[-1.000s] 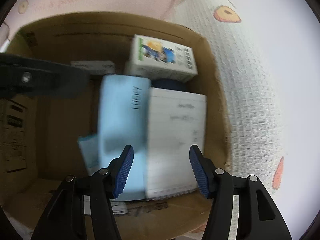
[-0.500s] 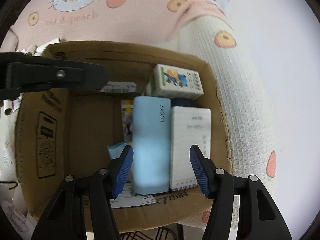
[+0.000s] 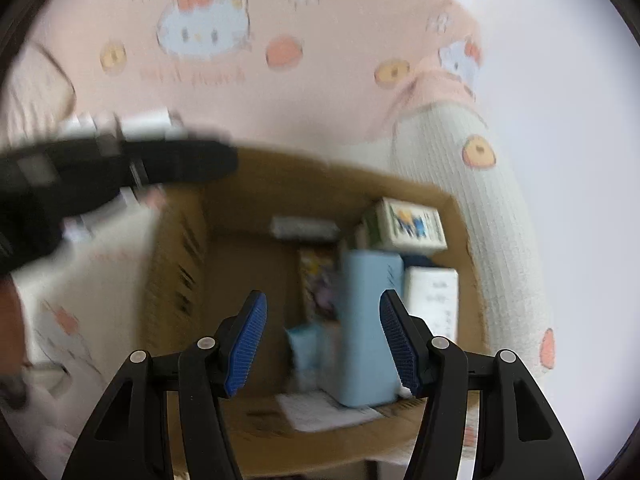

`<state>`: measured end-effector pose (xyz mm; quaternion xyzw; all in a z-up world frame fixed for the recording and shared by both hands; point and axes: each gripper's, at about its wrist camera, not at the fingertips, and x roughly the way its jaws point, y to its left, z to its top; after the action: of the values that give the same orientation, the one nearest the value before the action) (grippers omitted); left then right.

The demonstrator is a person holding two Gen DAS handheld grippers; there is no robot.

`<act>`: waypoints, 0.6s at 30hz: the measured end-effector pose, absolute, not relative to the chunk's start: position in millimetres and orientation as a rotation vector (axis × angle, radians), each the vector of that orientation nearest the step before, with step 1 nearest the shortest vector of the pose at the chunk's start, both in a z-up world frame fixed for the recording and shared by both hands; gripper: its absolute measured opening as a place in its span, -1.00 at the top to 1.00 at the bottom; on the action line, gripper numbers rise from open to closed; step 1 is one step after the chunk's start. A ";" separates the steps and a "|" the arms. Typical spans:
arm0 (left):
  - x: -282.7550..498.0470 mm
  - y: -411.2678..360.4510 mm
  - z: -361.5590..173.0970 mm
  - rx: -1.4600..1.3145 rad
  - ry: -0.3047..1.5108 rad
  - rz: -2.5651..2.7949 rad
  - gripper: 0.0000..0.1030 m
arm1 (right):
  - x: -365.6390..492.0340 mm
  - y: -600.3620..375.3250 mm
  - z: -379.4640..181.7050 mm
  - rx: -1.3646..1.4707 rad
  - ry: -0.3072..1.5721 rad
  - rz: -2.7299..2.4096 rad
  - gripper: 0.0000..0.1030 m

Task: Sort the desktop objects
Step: 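Move the left gripper back toward the pile of white tubes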

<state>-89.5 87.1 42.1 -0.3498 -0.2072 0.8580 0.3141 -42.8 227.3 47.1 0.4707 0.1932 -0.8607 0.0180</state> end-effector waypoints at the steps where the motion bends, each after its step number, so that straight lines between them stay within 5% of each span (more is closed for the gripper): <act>1: -86.3 78.8 40.0 -0.926 -0.560 2.278 0.93 | -41.2 219.4 51.4 1.416 0.538 -2.694 -0.12; 5: -69.6 44.2 34.8 -0.893 -0.612 2.374 0.93 | -40.1 194.0 55.1 1.236 0.313 -2.701 -0.28; 18: -38.9 -54.2 4.5 -0.901 -0.757 2.538 0.93 | -34.0 115.0 20.5 0.957 0.322 -2.662 -0.29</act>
<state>-38.9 -54.2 4.5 -0.3173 -0.2666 0.8939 0.1709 -34.0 115.0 20.5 0.3327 0.1119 -0.9248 0.1467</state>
